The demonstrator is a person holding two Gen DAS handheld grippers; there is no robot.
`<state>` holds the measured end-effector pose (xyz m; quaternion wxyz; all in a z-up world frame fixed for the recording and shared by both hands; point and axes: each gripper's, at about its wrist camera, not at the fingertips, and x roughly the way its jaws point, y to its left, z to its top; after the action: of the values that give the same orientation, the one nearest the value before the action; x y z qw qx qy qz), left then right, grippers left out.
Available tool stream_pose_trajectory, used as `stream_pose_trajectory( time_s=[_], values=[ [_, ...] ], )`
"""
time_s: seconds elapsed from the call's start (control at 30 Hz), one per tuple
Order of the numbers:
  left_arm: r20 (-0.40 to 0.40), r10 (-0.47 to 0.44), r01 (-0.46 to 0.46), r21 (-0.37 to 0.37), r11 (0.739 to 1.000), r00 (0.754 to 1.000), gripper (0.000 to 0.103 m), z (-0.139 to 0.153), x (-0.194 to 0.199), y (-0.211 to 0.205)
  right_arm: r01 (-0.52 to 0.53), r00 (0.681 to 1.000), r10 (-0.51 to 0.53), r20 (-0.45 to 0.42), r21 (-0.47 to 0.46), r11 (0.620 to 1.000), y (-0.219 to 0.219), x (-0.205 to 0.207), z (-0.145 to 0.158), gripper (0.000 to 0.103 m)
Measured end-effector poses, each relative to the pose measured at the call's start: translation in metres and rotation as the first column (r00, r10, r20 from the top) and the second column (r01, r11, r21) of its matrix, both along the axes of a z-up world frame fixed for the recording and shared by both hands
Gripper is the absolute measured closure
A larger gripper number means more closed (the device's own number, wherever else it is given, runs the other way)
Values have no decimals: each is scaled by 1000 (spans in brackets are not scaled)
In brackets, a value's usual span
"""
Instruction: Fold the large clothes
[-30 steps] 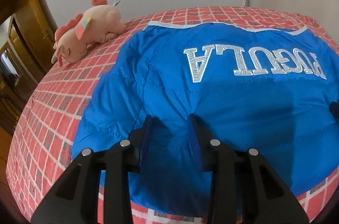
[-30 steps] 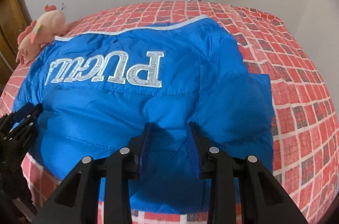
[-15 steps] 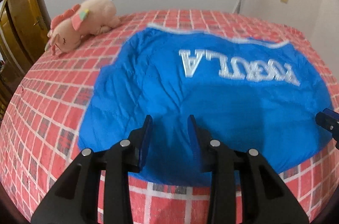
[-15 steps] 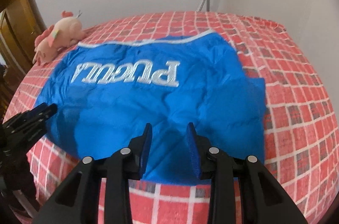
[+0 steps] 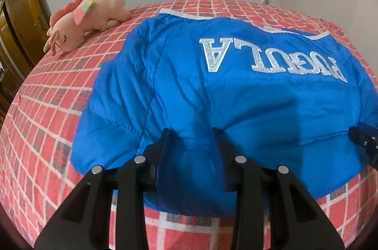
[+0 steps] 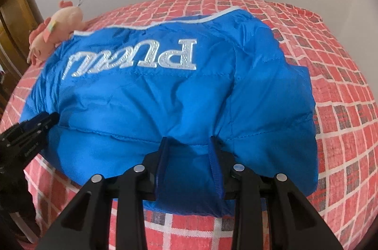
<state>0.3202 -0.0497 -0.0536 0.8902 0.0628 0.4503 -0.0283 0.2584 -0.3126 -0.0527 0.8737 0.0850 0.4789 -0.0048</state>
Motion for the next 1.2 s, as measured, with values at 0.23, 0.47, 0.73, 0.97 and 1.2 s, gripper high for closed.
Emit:
stream_pose_trajectory(
  time_s=[0.23, 0.47, 0.73, 0.97, 1.2],
  values=[
    [34, 104, -105, 46, 993, 994, 43, 36, 15, 49, 89, 993, -86, 78, -42, 995, -42, -9, 44, 35],
    [-80, 75, -78, -30, 997, 994, 16, 23, 51, 91, 149, 989, -148, 3, -14, 989, -107, 14, 28, 17],
    [-124, -54, 38, -128, 991, 991, 11, -3, 77, 82, 91, 992, -78, -99, 134, 987, -122, 46, -16, 11],
    [-142, -39, -6, -303, 953, 989, 23, -17, 92, 93, 58, 995, -34, -98, 255, 965, -124, 60, -35, 11],
    [-92, -39, 10, -293, 956, 995, 75, -2, 78, 78, 26, 1000, -22, -17, 306, 952, -117, 47, -18, 69]
  ],
)
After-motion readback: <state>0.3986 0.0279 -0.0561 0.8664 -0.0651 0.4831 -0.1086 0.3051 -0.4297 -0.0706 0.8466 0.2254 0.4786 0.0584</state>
